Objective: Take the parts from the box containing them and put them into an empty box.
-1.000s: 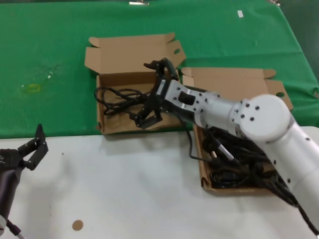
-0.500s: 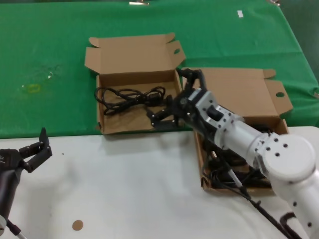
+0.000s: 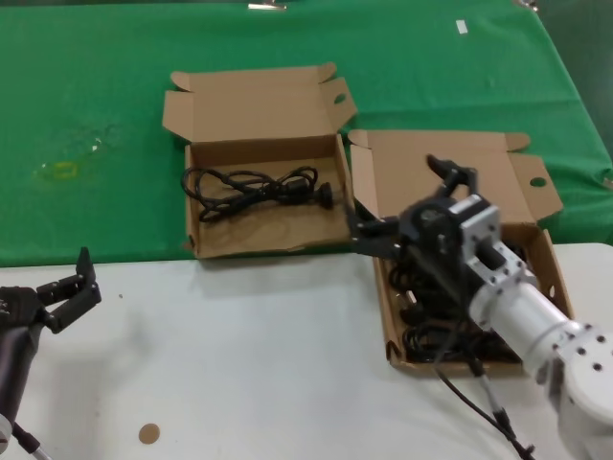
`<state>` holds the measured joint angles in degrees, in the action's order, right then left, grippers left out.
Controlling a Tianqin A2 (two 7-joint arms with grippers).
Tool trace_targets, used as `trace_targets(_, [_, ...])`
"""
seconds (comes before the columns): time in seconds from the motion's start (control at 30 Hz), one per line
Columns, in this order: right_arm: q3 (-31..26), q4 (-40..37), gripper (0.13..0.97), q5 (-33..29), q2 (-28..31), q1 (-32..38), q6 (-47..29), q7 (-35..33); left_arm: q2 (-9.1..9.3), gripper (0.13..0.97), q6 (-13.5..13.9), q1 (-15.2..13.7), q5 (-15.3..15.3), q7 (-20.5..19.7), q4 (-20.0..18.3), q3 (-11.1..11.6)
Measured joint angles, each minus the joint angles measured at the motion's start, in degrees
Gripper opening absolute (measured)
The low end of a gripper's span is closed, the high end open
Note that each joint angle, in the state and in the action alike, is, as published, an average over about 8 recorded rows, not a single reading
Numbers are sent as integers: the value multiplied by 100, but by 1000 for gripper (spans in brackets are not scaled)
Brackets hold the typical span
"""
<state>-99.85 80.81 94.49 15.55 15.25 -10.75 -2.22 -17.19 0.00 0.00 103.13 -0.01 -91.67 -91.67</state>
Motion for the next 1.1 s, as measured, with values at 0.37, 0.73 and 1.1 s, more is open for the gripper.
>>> trace_targets(0.37, [553, 734, 966, 583, 111, -1033, 725, 150, 0, 966, 0, 0, 0, 0, 0, 0])
trace_targets(0.73, [688, 914, 966, 727, 138, -1282, 904, 187, 0, 966, 0, 0, 0, 0, 0, 0])
trace_targets(1.1, [688, 914, 966, 727, 138, -1283, 904, 187, 0, 966, 0, 0, 0, 0, 0, 0])
